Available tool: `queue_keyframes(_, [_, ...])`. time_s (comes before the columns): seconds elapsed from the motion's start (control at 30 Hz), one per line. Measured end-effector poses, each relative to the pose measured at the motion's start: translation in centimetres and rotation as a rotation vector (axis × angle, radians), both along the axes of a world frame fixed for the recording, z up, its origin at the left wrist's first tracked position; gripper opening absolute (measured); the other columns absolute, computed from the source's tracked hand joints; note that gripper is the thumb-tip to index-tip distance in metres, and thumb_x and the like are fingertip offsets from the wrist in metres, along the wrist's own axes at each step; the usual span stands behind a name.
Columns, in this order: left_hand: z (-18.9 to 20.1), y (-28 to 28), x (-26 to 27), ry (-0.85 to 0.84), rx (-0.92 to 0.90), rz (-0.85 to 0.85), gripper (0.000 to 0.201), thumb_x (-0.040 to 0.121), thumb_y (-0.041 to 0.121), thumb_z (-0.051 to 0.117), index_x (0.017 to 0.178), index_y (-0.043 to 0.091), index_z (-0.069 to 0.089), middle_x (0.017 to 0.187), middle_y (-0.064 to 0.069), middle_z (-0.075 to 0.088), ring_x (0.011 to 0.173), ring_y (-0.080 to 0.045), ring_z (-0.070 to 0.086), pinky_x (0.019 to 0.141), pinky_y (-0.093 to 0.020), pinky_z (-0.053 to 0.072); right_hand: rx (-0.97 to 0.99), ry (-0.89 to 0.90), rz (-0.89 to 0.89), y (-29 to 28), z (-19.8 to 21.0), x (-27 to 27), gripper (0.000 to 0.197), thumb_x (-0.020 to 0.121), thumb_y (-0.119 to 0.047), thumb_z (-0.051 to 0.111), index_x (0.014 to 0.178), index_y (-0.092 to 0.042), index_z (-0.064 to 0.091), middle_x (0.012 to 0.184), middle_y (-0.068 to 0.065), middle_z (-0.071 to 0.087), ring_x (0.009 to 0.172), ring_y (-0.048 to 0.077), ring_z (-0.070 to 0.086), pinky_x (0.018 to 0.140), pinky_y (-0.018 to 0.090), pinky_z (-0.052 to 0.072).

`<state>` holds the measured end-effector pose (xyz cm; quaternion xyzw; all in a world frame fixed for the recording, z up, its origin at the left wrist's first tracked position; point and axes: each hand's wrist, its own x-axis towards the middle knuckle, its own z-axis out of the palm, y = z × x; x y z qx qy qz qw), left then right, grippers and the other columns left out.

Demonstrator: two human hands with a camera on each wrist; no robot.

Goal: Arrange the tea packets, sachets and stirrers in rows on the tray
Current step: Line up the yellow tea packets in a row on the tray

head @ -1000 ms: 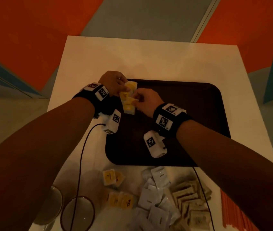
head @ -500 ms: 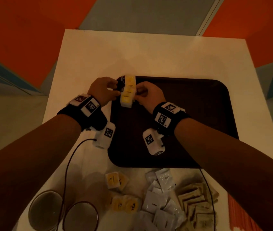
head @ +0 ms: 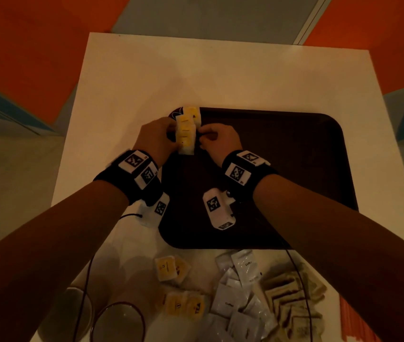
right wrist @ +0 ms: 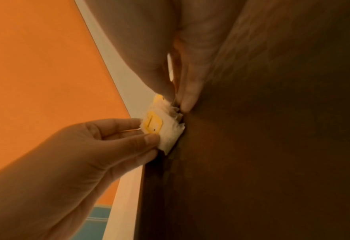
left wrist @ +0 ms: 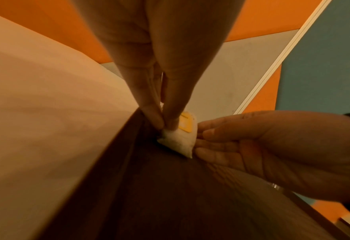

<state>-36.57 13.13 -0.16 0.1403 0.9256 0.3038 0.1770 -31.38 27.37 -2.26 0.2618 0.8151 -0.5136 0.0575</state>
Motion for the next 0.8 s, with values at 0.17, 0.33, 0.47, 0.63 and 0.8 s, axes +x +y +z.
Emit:
queue_keyframes(0.17, [0.1,0.0,-0.5,-0.023,0.064,0.031,0.044,0.076,0.009,0.071,0.118,0.010,0.058,0.120,-0.011,0.062,0.100,-0.026,0.063,0.092,-0.034,0.049,0.016,0.057,0.139,-0.4,0.6,-0.4,0.043,0.087,0.003,0.048,0.126,-0.012,0.055,0.144,0.008,0.043,0.129,0.023,0.045,0.108,0.030,0.035])
queue_keyframes(0.33, [-0.2,-0.3,-0.6,-0.036,0.087,0.057,0.049,0.078,0.012,0.072,0.123,0.009,0.055,0.125,-0.010,0.060,0.098,-0.024,0.064,0.087,-0.025,0.045,-0.022,0.010,0.029,-0.9,0.6,-1.4,0.046,0.087,0.004,0.048,0.131,-0.010,0.049,0.136,0.011,0.050,0.119,0.024,0.054,0.103,0.035,0.043])
queue_keyframes(0.47, [-0.2,-0.2,-0.6,-0.069,0.121,0.063,0.049,0.078,0.009,0.071,0.124,0.010,0.054,0.126,-0.010,0.059,0.097,-0.023,0.064,0.088,-0.027,0.047,-0.095,0.006,0.006,-1.4,0.8,-1.5,0.042,0.087,-0.003,0.054,0.129,-0.008,0.051,0.132,0.013,0.054,0.116,0.026,0.055,0.101,0.042,0.045])
queue_keyframes(0.63, [0.1,-0.4,-0.3,-0.044,0.118,0.075,0.044,0.075,0.010,0.073,0.117,0.010,0.058,0.120,-0.010,0.061,0.094,-0.025,0.064,0.088,-0.032,0.049,-0.008,0.024,-0.068,-0.8,0.7,-0.5,0.032,0.087,-0.012,0.059,0.118,-0.011,0.055,0.120,0.009,0.057,0.106,0.023,0.059,0.091,0.034,0.051])
queue_keyframes(0.8, [0.6,-1.4,0.2,-0.034,0.040,-0.006,0.048,0.073,0.015,0.076,0.117,0.011,0.057,0.112,-0.009,0.064,0.095,-0.025,0.062,0.088,-0.035,0.049,-0.027,-0.054,0.051,-1.0,0.7,1.0,0.015,0.082,-0.024,0.066,0.089,-0.013,0.059,0.091,0.007,0.063,0.087,0.024,0.065,0.077,0.041,0.057])
